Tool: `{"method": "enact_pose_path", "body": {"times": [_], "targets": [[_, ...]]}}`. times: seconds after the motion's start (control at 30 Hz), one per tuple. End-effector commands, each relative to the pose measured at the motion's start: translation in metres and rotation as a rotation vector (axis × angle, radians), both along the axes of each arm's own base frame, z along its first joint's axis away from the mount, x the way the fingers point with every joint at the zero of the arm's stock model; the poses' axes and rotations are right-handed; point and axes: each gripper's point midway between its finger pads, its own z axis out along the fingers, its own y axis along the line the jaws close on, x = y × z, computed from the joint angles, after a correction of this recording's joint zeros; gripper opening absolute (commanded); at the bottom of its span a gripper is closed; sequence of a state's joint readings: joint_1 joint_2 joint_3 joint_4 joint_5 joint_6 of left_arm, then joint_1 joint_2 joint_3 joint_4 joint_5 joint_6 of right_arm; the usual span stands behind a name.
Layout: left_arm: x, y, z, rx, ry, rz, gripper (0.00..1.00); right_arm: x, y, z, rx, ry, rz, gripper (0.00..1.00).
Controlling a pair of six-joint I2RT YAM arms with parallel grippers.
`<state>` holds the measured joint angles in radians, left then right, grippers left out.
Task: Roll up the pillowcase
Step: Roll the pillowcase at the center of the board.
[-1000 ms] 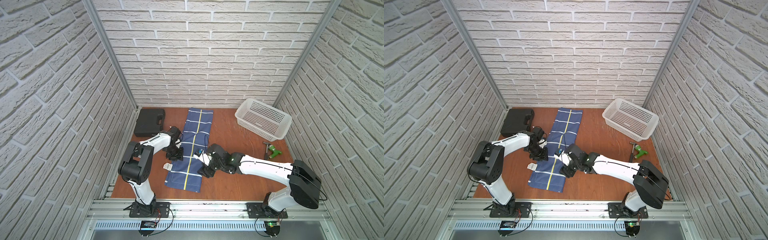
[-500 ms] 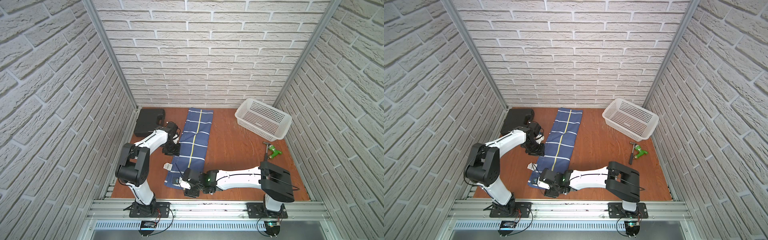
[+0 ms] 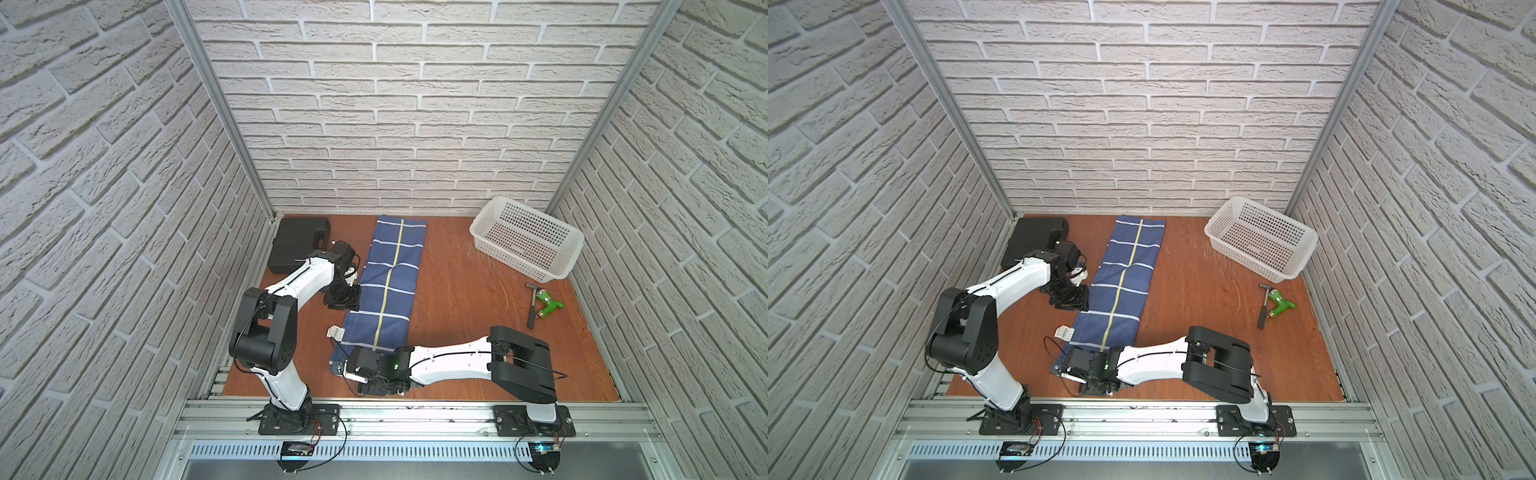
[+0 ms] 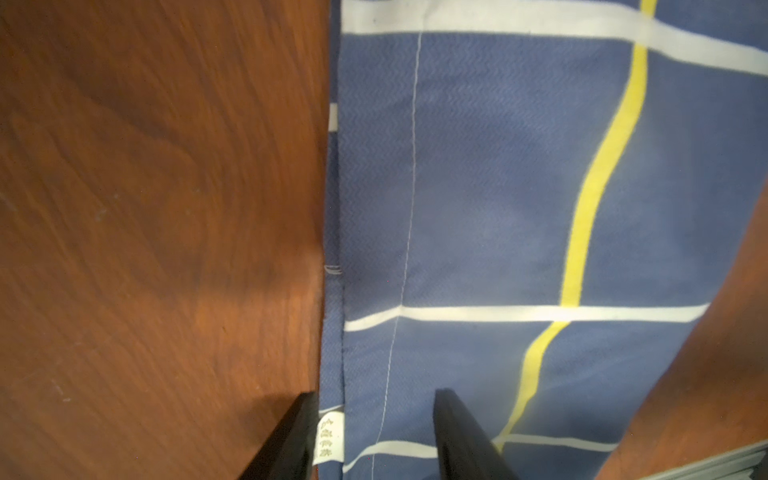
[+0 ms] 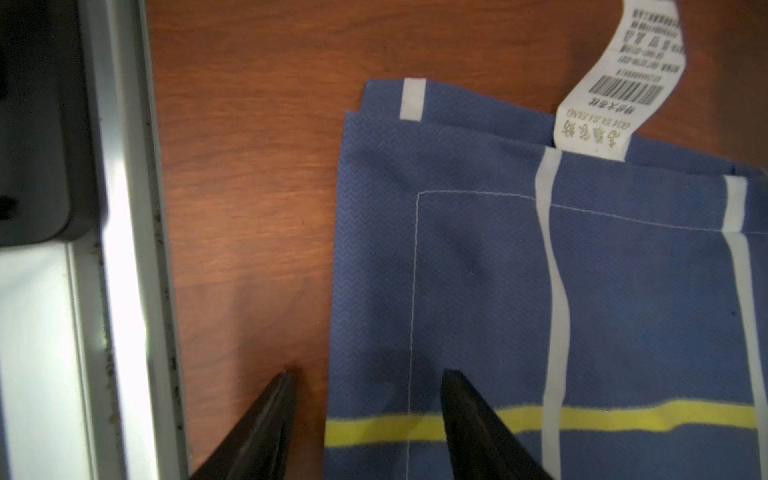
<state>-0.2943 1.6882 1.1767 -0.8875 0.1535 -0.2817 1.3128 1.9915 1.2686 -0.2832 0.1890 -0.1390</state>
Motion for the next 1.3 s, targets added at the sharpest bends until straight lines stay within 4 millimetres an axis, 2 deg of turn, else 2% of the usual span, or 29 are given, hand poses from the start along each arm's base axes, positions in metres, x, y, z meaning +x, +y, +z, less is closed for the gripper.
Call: {"method": "enact_pose_path", "body": {"times": [0.0,0.17,0.27,0.4,0.5,0.6,0.67,0.73,0.87,1.1,1.27], "targets": [[-0.002,0.010,0.015,0.023,-0.036,0.011,0.53,-0.003,-0.022,-0.035,-0.133,0.016,-0.016,0.56],[-0.010,0.016,0.018,0.035,-0.064,0.020,0.60,-0.001,-0.036,-0.048,-0.180,0.024,-0.037,0.43],[-0.013,0.018,0.022,0.033,-0.084,0.034,0.62,-0.003,-0.041,-0.051,-0.188,0.039,-0.032,0.31],[-0.019,0.020,0.024,0.035,-0.086,0.040,0.64,-0.005,-0.038,-0.045,-0.172,0.071,-0.027,0.15],[-0.022,0.021,0.026,0.039,-0.091,0.043,0.65,-0.009,-0.029,-0.032,-0.125,0.113,-0.030,0.06],[-0.027,0.023,0.028,0.047,-0.095,0.049,0.65,-0.015,-0.021,-0.014,-0.058,0.189,-0.047,0.03],[-0.028,0.025,0.030,0.052,-0.105,0.058,0.65,-0.018,-0.019,-0.010,-0.034,0.245,-0.057,0.03],[-0.028,0.026,0.033,0.058,-0.114,0.066,0.66,-0.019,-0.016,0.007,0.010,0.290,-0.055,0.02],[-0.027,0.027,0.042,0.079,-0.134,0.062,0.66,-0.015,-0.013,0.023,0.057,0.378,-0.051,0.02],[-0.025,0.028,0.058,0.094,-0.164,0.075,0.66,0.006,-0.020,0.049,0.113,0.500,-0.052,0.02],[-0.026,0.030,0.062,0.106,-0.165,0.078,0.66,0.030,-0.030,0.054,0.128,0.531,-0.055,0.02]]}}
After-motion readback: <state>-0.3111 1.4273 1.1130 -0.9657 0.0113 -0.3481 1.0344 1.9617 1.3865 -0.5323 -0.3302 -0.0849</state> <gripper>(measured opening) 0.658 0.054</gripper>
